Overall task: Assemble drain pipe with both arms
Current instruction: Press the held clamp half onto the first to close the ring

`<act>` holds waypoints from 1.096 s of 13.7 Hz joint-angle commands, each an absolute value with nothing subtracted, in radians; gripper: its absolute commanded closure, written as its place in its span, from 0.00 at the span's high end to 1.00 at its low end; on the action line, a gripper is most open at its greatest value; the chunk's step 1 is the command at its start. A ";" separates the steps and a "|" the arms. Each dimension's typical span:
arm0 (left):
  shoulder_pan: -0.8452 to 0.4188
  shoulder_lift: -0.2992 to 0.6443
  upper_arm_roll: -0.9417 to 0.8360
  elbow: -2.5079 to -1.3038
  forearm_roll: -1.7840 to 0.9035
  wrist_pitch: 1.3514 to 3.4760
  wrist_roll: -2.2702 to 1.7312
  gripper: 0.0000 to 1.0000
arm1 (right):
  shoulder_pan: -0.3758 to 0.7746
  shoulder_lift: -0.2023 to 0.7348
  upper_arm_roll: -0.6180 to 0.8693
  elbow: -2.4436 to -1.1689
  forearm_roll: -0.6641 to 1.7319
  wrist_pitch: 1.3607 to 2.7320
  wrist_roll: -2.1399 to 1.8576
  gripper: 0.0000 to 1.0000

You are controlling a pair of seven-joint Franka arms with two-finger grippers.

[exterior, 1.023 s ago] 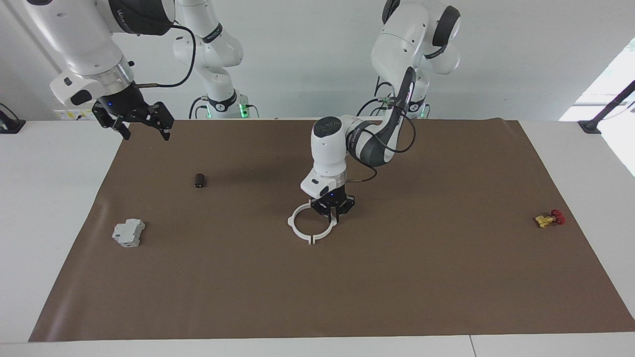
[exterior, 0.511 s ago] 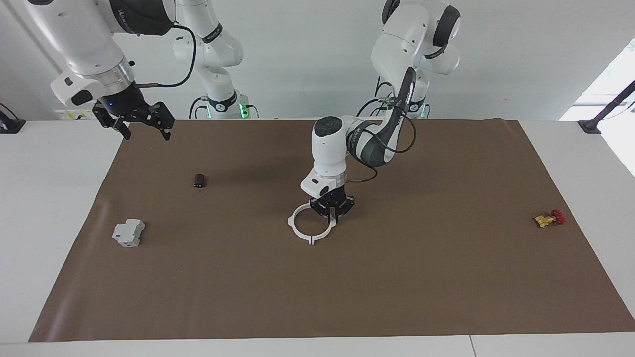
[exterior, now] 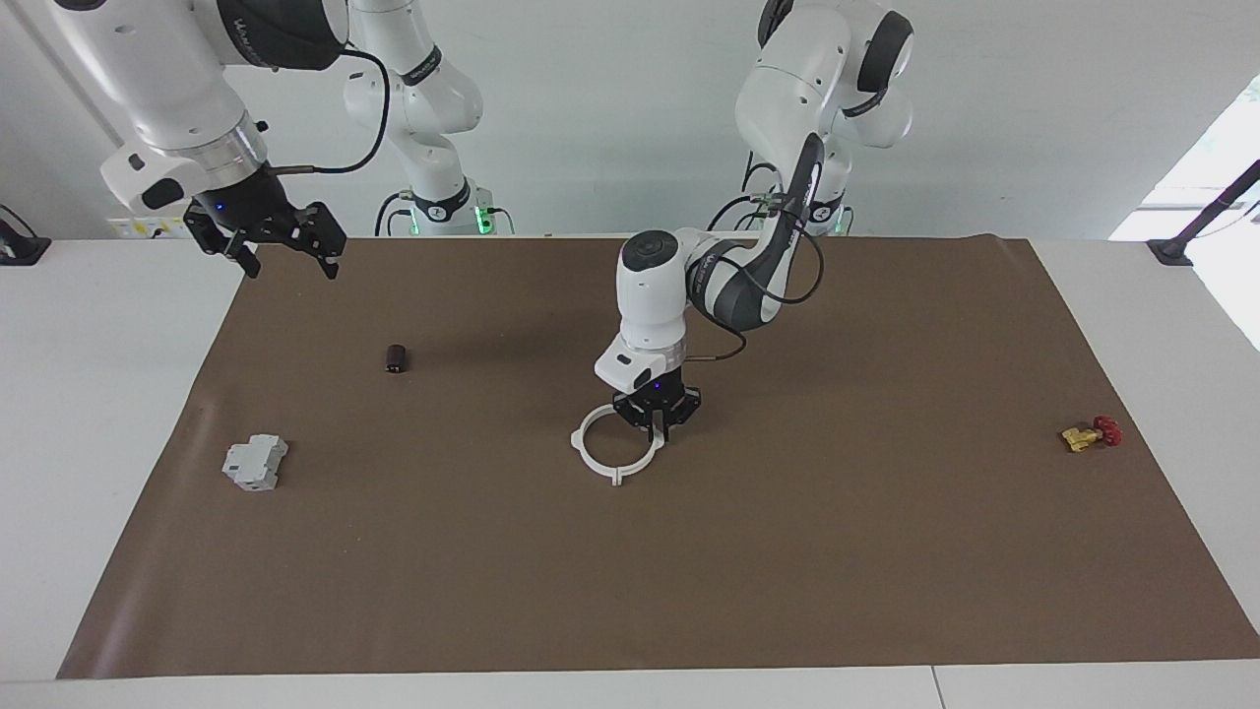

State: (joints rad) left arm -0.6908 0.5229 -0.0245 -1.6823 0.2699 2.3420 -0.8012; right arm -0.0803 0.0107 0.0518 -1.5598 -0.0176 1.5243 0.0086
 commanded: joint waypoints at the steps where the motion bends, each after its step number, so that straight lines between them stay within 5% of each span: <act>1: -0.704 0.514 -0.015 -1.701 0.256 2.361 -0.813 0.00 | -0.084 0.011 0.055 -1.557 -0.008 1.517 -0.018 1.00; 15: -0.696 0.512 -0.011 -1.713 0.256 2.385 -0.813 0.00 | -0.081 0.011 0.055 -1.557 -0.008 1.517 -0.018 1.00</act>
State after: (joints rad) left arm -0.6887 0.5231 -0.0192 -1.6944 0.2699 2.3646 -0.8066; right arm -0.0752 0.0107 0.0522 -1.5598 -0.0176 1.5243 0.0086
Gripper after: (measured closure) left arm 0.806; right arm 0.000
